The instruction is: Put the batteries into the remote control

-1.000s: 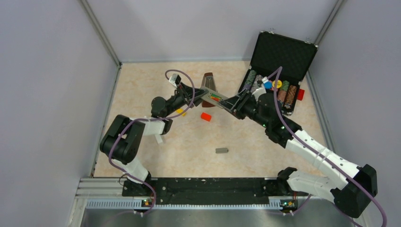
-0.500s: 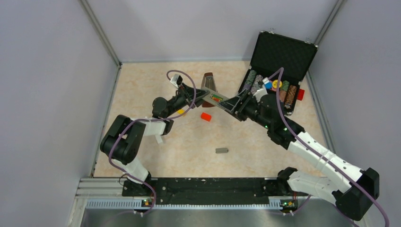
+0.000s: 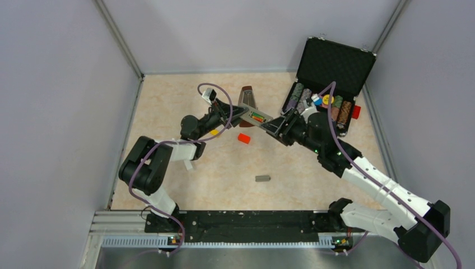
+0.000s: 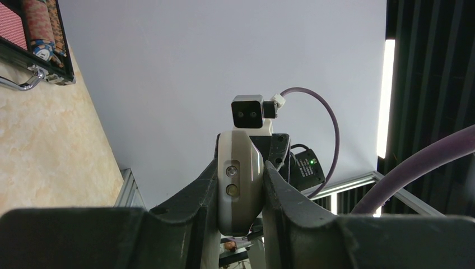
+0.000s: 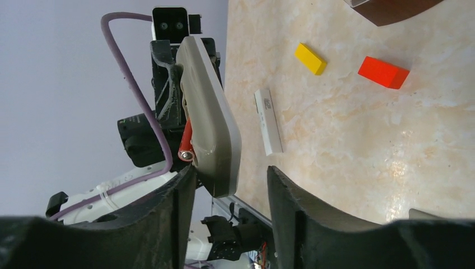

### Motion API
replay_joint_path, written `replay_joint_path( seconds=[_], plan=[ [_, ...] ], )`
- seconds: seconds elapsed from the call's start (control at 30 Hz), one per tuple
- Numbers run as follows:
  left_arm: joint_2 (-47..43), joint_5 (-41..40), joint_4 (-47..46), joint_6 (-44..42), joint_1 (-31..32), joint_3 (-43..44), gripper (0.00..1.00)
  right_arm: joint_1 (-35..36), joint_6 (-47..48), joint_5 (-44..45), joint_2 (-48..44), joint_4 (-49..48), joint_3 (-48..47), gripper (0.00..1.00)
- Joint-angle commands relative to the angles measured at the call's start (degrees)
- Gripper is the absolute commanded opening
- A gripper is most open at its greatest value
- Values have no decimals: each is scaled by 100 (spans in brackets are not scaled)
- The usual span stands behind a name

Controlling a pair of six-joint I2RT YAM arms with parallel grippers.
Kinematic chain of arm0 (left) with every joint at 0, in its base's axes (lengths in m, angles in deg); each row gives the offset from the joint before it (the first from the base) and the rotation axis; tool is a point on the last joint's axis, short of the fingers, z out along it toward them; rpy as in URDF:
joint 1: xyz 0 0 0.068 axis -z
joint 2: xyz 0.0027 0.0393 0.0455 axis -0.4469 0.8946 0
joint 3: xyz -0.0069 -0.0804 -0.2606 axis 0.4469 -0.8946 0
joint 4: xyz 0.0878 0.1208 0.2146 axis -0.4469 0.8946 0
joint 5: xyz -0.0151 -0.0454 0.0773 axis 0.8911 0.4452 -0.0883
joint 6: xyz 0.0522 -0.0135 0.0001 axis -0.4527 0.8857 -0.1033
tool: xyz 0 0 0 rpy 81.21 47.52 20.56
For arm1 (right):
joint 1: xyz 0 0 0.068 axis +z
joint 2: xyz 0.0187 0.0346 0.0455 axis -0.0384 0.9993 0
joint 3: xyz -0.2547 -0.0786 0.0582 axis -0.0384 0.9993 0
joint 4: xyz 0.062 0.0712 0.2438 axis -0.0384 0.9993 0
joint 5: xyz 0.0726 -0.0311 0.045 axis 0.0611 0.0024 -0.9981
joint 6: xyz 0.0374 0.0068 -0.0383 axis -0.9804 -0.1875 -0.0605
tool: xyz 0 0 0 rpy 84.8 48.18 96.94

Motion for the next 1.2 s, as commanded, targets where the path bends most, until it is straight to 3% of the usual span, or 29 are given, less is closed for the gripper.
replay_joint_path(
  seconds=[0.0, 0.13, 0.33, 0.47, 0.63, 1.03, 1.17],
  plan=[
    [-264, -114, -317, -51, 7, 160, 0, -90, 111, -9, -201, 24, -181, 54],
    [-264, -114, -280, -66, 5, 183, 0, -88, 230, -49, -266, -27, -214, 69],
    [-306, -114, -279, -60, 7, 176, 0, -93, 144, -14, -297, -198, -198, 72],
    [-324, -97, -310, -31, 7, 159, 0, -97, 20, 32, -220, -296, -189, 70],
    [-332, -78, -335, -34, 6, 90, 0, -121, -132, -77, -66, -485, -153, 58],
    [-298, -66, -417, -1, 3, 19, 0, -134, -294, 38, -176, -610, -1, 62],
    [-272, -64, -461, 30, 7, 28, 0, -157, -361, 50, -131, -464, -16, 53]
  ],
)
